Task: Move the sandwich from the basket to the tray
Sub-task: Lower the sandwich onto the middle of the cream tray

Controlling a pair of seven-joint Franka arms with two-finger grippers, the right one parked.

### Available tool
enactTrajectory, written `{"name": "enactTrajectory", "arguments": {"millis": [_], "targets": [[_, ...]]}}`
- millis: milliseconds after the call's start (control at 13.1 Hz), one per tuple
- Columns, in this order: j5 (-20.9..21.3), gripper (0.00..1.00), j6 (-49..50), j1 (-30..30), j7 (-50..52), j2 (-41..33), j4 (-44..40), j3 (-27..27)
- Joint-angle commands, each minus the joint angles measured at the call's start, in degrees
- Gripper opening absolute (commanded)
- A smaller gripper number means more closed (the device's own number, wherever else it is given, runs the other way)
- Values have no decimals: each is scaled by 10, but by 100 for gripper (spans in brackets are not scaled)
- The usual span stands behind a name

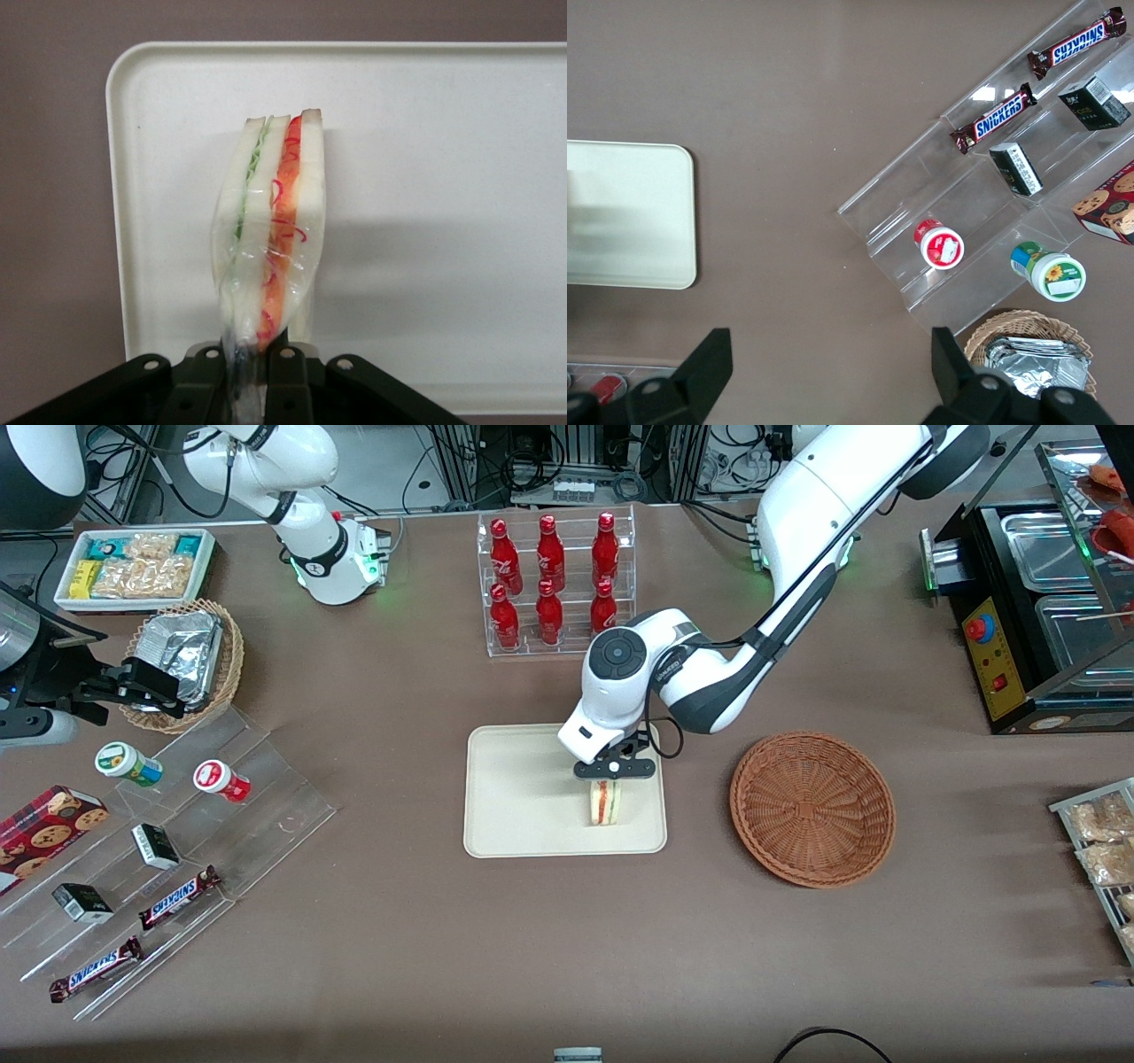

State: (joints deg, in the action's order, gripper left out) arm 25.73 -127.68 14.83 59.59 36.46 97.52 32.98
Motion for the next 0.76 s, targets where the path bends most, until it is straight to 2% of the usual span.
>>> {"name": "enactTrajectory", "arguments": {"millis": [0, 76, 153, 229, 687], "targets": [[34, 40, 3, 6, 39, 17, -17, 2], [35, 68, 3, 6, 35, 17, -17, 2], [35, 88, 3, 6, 34, 18, -17, 2], [35, 98, 3, 6, 37, 18, -17, 2], [26, 99, 14, 5, 42, 0, -16, 3]]}}
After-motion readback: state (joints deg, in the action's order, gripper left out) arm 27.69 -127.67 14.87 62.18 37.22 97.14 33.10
